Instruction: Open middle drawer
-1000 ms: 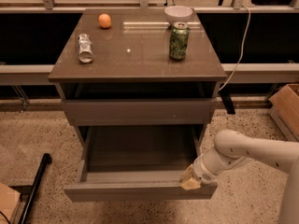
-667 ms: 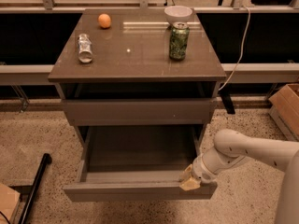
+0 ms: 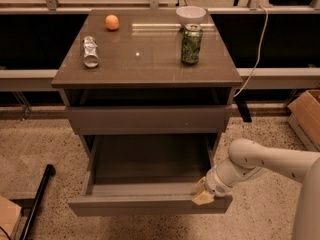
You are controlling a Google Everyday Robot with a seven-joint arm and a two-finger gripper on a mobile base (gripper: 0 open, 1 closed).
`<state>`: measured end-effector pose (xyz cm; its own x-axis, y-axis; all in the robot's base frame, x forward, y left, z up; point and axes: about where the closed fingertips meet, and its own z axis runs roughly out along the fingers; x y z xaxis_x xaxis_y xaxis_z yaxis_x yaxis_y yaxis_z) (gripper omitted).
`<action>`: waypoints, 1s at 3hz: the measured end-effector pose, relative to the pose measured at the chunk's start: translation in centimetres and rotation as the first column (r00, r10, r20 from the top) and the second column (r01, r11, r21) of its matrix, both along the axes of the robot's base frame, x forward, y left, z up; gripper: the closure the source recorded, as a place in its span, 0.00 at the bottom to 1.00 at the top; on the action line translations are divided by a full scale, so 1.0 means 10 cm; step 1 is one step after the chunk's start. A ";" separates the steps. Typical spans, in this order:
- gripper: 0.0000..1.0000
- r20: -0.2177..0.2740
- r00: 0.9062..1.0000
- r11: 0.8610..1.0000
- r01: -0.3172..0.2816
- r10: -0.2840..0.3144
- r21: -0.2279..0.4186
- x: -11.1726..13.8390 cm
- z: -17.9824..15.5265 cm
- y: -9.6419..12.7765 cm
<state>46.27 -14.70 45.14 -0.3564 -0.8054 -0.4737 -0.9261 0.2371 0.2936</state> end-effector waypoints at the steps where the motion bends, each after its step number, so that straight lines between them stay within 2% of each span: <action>1: 0.68 -0.015 1.000 1.000 0.005 -0.005 0.001 -0.03 -0.02 -0.05; 2: 0.44 -0.015 1.000 1.000 0.005 -0.005 0.001 -0.03 -0.02 -0.05; 3: 0.13 -0.009 1.000 1.000 0.004 -0.004 0.007 -0.03 0.00 -0.05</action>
Offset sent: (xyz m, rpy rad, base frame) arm -0.0056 -0.0153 0.0085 0.0120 -0.0065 -0.0166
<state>45.95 -15.19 45.10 -0.3637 -0.8008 -0.4758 -0.9225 0.2389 0.3032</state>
